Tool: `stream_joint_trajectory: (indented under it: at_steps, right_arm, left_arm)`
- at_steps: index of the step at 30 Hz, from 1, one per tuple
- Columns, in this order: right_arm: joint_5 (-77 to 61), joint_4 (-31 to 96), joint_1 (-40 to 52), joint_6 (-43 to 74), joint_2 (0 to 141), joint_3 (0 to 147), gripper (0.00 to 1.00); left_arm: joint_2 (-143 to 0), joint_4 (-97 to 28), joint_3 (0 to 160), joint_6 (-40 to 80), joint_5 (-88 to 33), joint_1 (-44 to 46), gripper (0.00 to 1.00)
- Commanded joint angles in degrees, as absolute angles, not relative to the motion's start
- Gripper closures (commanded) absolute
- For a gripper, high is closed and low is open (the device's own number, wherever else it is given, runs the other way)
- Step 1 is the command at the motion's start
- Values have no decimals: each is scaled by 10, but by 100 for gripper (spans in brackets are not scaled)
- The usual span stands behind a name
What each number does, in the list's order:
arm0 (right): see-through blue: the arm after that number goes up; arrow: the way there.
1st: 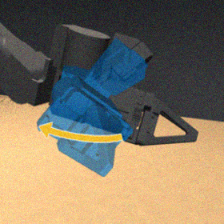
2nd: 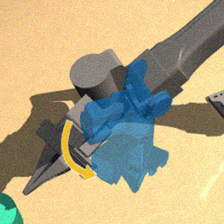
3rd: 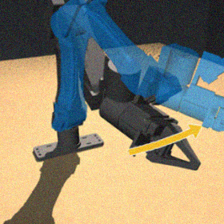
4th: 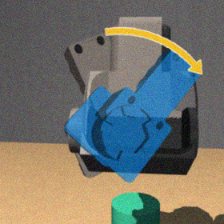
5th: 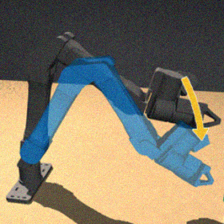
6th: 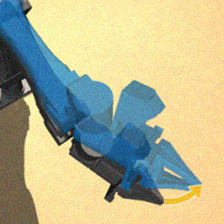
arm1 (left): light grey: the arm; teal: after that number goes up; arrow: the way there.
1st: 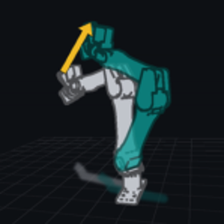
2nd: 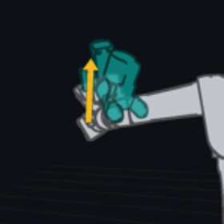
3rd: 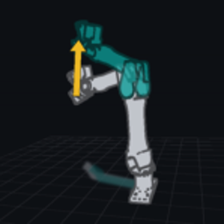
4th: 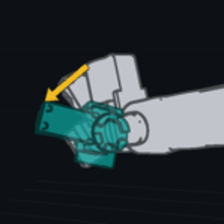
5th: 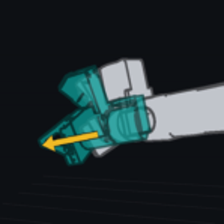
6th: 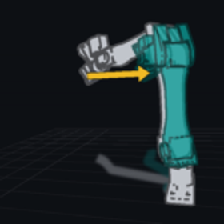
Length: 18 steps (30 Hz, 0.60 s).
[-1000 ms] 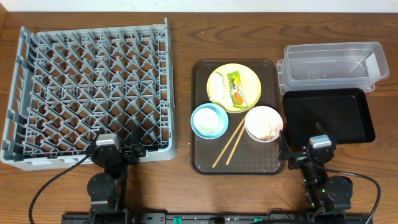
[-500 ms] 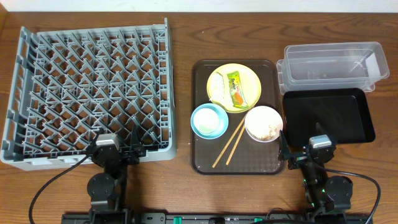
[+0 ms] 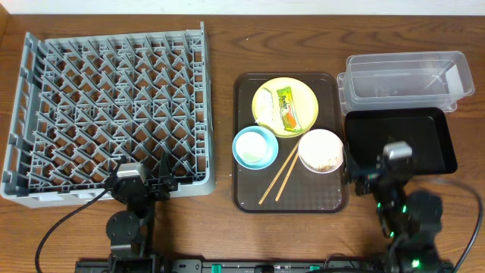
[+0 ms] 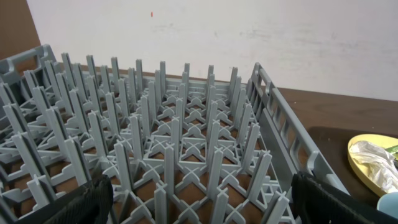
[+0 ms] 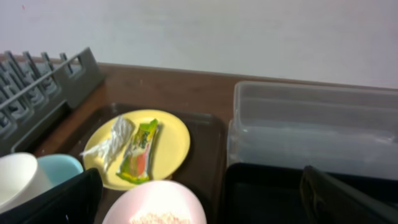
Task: Sort waste into correct bins and load items into the dishwasher rack
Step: 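Reach right gripper to the yellow plate and grasp the snack wrapper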
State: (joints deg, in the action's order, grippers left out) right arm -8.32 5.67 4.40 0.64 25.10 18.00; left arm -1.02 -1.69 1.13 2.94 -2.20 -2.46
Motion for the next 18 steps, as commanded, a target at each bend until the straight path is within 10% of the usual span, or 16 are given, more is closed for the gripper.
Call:
stream_joint_trajectory:
  at_steps: [1,18]
  right_arm:
    - [-113,86,49,16,369,279,1]
    - [-190,382,143,-91,904,732,1]
  left_arm:
    - [-11,-40,3,26,-15,-22,7]
    - [-11,-40,3,26,-14,-22,7]
